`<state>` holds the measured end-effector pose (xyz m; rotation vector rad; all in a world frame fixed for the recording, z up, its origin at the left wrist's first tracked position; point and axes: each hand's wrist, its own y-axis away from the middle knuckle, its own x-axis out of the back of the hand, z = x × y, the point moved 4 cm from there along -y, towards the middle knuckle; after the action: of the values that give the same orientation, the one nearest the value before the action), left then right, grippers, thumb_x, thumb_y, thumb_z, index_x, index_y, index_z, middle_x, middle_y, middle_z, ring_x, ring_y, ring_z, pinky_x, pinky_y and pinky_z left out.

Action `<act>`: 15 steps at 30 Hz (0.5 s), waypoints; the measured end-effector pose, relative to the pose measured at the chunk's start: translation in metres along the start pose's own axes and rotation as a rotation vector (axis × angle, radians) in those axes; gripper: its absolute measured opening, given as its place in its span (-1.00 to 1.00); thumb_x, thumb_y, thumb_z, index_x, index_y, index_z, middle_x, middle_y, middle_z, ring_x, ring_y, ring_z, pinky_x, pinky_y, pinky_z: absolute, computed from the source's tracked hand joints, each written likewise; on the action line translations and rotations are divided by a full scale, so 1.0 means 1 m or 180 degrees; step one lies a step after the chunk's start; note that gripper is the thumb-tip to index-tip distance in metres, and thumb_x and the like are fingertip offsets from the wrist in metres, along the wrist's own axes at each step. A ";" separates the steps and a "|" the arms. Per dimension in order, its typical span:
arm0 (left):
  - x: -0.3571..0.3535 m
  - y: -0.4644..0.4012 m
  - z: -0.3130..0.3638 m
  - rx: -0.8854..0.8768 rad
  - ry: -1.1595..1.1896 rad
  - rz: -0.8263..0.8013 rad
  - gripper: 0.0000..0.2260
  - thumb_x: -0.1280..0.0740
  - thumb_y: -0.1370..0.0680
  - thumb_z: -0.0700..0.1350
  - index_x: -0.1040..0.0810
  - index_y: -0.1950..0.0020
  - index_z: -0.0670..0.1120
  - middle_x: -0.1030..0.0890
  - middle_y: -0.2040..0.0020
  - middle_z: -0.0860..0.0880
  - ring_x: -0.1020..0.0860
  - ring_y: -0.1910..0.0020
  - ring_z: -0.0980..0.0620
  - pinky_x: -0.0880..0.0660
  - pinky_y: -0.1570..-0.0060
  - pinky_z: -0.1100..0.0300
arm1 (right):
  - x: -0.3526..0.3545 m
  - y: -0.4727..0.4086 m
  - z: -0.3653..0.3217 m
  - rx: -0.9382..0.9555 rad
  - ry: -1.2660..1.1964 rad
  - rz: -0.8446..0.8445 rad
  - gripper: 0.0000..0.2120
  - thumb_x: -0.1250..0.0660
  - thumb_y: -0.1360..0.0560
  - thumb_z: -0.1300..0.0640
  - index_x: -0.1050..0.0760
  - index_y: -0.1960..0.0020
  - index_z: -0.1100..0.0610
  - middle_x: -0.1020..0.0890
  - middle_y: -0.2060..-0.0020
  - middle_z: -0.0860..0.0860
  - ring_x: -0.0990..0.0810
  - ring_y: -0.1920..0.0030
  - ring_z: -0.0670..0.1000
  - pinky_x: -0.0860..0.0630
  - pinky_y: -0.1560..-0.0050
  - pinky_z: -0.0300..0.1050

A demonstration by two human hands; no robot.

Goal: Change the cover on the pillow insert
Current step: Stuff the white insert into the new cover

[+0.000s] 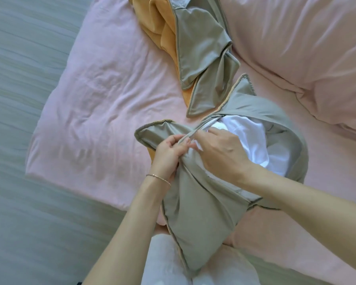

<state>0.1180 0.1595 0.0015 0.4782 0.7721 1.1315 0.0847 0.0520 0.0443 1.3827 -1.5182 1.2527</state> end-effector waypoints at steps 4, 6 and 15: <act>-0.031 0.008 0.013 -0.0589 -0.0703 -0.0258 -0.93 -0.35 -0.49 -0.21 -0.49 0.12 -0.07 -0.60 0.29 0.04 -0.53 0.26 0.15 -0.47 0.12 0.27 | 0.027 0.003 0.035 -0.0603 -0.0324 0.0315 -0.71 -0.13 -0.48 0.13 -0.43 0.33 0.25 -0.44 0.54 0.08 -0.42 0.52 0.13 -0.25 0.51 -0.16; -0.048 0.010 0.018 -0.0818 -0.1018 -0.0390 -0.91 -0.33 -0.40 -0.08 -0.50 0.12 -0.01 -0.60 0.26 0.02 -0.54 0.24 0.15 -0.48 0.09 0.21 | 0.038 0.003 0.062 -0.1259 -0.0616 0.0403 -0.71 -0.13 -0.52 0.13 -0.40 0.30 0.27 -0.33 0.54 0.02 -0.30 0.48 0.11 -0.13 0.40 -0.13; -0.030 -0.004 0.017 -0.0961 -0.2164 0.0145 -0.95 -0.28 -0.53 -0.04 -0.50 0.02 0.05 -0.58 0.19 0.00 -0.52 0.14 0.03 -0.42 0.10 0.17 | 0.031 -0.002 0.104 -0.2300 -0.1996 0.0471 -0.86 -0.22 -0.57 0.13 -0.45 0.13 0.15 -0.48 0.36 -0.07 -0.47 0.29 -0.16 -0.33 0.23 -0.32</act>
<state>0.1269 0.1305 0.0190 0.5783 -0.0017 1.0125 0.0914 -0.0559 0.0461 1.2104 -2.2286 0.2385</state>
